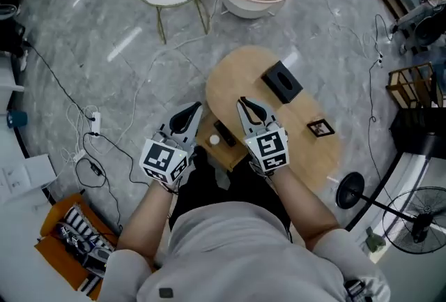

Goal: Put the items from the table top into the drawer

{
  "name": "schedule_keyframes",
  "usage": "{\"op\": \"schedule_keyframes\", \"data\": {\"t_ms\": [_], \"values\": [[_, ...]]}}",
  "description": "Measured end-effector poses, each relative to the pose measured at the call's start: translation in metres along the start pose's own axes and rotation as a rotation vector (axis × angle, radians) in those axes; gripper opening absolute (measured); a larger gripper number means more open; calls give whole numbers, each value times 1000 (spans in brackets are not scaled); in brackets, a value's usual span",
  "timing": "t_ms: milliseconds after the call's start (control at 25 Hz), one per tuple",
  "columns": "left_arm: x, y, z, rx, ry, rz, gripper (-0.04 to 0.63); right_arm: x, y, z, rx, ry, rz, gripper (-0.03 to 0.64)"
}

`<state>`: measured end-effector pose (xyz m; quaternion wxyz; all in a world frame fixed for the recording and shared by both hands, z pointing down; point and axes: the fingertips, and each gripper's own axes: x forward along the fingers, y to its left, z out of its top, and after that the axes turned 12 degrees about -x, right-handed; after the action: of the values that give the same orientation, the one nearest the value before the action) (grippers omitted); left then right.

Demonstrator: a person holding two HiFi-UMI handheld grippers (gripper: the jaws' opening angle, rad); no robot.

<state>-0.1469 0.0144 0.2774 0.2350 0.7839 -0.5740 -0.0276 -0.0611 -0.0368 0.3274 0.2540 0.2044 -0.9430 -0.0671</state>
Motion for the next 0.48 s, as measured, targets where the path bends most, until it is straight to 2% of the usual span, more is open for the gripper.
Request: {"op": "schedule_keyframes", "data": {"t_ms": [200,480], "values": [[-9,-51,51,9,-37,-75,9,-60,-24,78,14,-125,-24,29],[-24,-94,102,73,-101,-181,9,-124,-39,145,-29,-239,-101,29]]}}
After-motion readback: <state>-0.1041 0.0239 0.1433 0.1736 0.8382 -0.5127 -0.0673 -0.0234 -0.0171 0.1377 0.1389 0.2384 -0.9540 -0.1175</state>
